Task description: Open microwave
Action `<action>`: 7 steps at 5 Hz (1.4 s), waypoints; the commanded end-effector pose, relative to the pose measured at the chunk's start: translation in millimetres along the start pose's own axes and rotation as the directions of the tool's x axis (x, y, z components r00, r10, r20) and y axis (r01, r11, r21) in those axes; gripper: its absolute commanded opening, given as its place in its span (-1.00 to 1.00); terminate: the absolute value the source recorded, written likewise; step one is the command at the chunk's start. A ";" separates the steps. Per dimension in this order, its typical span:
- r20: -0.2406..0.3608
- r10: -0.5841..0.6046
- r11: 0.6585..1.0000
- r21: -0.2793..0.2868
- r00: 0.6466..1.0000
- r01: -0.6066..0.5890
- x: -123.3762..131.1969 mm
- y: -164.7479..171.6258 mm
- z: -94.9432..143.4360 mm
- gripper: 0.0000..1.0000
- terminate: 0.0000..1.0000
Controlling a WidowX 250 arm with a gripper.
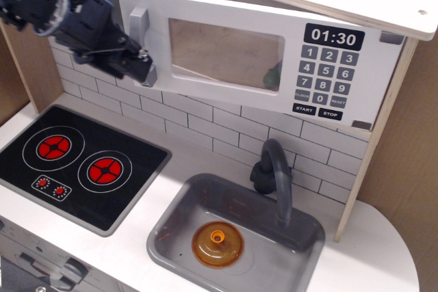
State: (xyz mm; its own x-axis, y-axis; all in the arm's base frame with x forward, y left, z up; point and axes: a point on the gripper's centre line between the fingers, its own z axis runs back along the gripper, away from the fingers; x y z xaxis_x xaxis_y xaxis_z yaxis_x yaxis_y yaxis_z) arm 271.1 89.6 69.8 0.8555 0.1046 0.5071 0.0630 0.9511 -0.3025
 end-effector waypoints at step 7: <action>-0.039 0.358 0.909 0.243 0.933 -0.339 51.3 77.4 -14.3 1.00 -1.00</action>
State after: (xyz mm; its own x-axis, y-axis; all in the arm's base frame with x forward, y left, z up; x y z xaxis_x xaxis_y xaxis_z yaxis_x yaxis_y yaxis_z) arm 329.8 157.1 35.7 0.8574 0.4335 0.2773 -0.3676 0.8931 -0.2594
